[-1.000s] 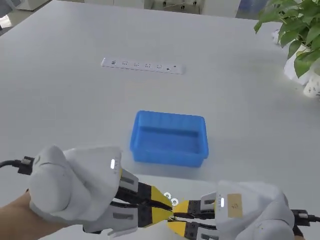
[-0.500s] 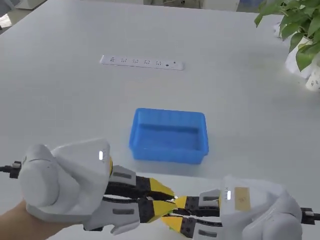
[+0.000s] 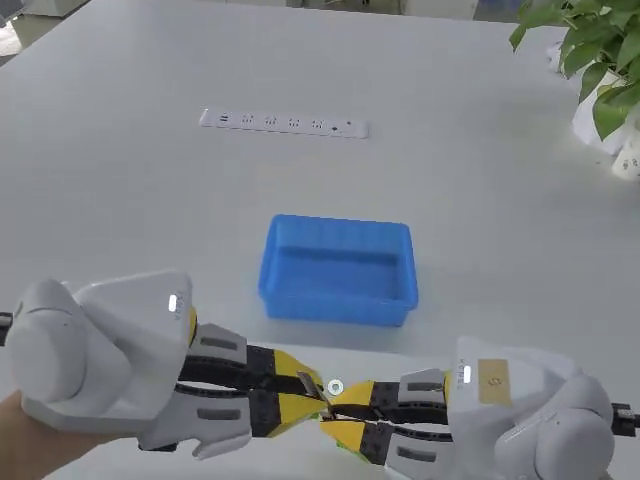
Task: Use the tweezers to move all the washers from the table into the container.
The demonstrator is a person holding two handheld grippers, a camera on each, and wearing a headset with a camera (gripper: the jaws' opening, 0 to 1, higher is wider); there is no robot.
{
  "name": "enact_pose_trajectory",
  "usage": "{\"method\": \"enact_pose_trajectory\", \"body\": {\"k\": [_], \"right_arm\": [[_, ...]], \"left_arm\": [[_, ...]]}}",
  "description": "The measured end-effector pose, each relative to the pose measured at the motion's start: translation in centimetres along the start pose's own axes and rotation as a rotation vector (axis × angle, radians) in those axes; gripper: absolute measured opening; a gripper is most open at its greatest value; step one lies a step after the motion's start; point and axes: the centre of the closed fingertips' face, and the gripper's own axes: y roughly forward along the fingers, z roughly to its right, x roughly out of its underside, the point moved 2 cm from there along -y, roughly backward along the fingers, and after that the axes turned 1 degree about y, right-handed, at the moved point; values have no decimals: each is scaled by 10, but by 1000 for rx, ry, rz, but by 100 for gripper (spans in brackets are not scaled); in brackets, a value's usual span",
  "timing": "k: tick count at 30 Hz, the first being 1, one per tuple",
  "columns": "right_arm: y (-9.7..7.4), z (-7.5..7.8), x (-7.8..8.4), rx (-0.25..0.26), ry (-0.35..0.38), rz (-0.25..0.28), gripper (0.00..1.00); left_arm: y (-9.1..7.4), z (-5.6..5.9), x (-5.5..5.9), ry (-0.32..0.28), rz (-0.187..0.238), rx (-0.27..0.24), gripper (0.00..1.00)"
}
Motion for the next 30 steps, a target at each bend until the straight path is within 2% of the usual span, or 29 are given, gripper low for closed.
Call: {"method": "enact_pose_trajectory", "body": {"k": [7, 11, 17, 20, 30], "right_arm": [[1, -6, -2, -29, 6, 9, 7], [2, -8, 4, -50, -17, -29, 7], [3, -7, 6, -61, -55, -70, 7], [4, -7, 8, -76, -77, -95, 7], [7, -9, 4, -103, -90, -97, 7]], "left_arm": [[3, 11, -9, 22, 24, 34, 8], [10, 14, -5, 43, 8, 36, 8], [10, 13, -3, 40, 11, 21, 8], [8, 13, -8, 41, 34, 23, 8], [3, 15, -10, 104, 16, 45, 6]]}}
